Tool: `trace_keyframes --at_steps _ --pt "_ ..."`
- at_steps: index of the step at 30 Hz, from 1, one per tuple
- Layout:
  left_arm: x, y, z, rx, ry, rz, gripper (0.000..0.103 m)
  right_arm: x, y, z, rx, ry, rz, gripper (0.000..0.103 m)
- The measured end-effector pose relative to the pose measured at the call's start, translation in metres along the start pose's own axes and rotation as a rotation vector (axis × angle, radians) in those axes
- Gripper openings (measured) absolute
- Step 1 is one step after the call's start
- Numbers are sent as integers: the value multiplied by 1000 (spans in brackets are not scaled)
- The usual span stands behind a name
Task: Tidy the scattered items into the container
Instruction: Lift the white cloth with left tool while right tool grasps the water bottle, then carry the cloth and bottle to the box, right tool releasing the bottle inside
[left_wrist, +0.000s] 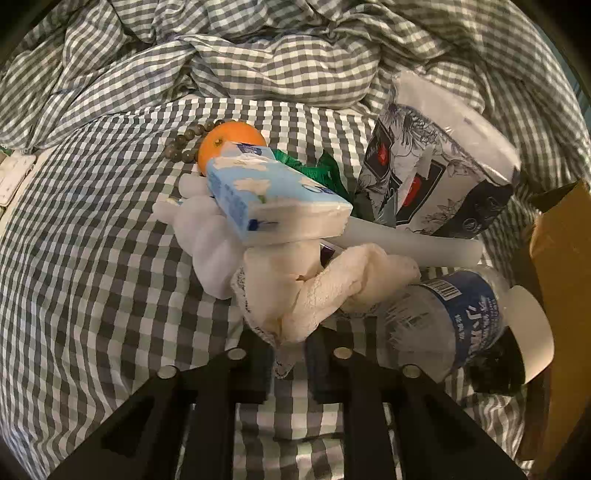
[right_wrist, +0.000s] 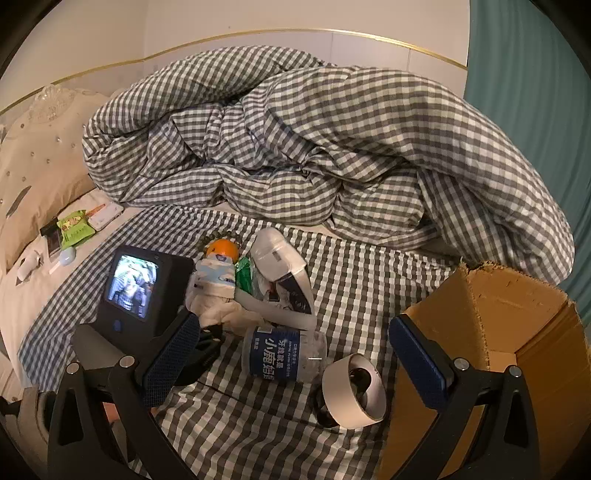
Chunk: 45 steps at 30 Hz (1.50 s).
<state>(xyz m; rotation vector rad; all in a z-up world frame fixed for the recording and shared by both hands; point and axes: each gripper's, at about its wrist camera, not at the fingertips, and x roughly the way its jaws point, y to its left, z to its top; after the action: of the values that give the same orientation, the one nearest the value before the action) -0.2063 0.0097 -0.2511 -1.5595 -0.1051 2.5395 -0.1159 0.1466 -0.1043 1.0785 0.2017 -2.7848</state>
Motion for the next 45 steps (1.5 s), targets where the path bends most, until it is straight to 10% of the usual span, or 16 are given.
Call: trace_keyframes --at_steps 20,45 --pt "-127 76 3 -95 -233 105 10 80 7 -16 52 146 22 103" --pt "-150 95 -10 -113 -248 170 10 142 13 -36 19 263 -41 89"
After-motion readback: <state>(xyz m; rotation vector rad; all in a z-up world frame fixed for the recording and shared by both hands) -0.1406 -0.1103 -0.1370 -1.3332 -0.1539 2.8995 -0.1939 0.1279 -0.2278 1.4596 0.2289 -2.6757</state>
